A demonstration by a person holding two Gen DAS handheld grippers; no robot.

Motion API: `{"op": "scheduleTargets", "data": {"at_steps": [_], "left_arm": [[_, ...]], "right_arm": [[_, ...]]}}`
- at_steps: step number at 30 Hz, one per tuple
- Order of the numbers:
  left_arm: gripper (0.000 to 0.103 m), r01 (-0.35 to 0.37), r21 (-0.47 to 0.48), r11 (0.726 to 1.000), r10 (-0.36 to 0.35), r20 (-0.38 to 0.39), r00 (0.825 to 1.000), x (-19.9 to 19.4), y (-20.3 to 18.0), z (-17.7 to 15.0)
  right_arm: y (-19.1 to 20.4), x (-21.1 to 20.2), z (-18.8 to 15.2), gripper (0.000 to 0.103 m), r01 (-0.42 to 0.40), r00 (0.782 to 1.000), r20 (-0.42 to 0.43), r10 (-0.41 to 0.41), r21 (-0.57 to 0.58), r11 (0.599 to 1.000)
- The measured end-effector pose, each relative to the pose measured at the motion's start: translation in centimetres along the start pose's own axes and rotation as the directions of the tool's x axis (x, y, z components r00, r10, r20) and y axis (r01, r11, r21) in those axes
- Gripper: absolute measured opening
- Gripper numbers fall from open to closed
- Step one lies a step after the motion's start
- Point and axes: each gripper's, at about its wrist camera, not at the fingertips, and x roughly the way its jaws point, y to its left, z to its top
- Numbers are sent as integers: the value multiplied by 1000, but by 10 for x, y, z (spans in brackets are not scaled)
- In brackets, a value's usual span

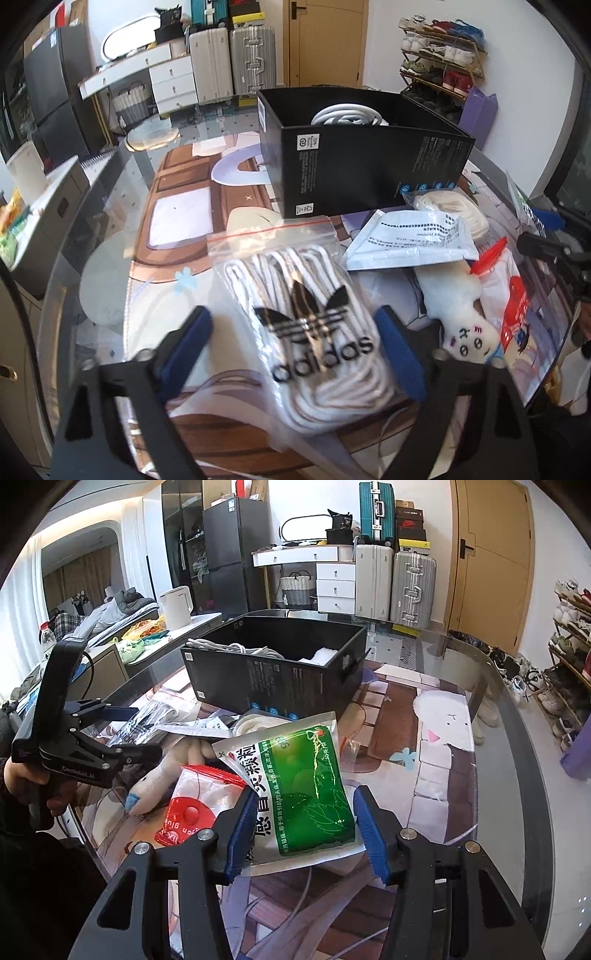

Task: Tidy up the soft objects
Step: 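Grasp the Adidas zip bag with the left tool while the right tool grasps the green packet, then carry the Adidas bag and green packet over the black box with both tools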

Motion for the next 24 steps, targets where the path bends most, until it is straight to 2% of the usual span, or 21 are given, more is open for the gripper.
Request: {"op": "scheduleTargets", "data": {"at_steps": [3, 7, 16, 20, 24], "left_arm": [[56, 9, 12, 1000, -9, 17, 1000, -5, 0, -1], [45, 22, -5, 1000, -22, 34, 999, -11, 6, -1], [43, 41, -88, 995, -34, 77, 996, -30, 28, -3], [43, 83, -140, 987, -63, 143, 988, -50, 37, 3], [43, 112, -138, 984, -84, 196, 977, -65, 34, 14]], "right_arm": [[1, 0, 2, 54, 1, 1000, 0, -1, -6, 1000], [3, -3, 3, 54, 0, 1000, 7, 0, -15, 1000], [6, -10, 7, 54, 0, 1000, 20, 0, -26, 1000], [6, -10, 13, 54, 9, 1000, 13, -9, -29, 1000], [5, -11, 21, 54, 16, 1000, 15, -16, -19, 1000]]}}
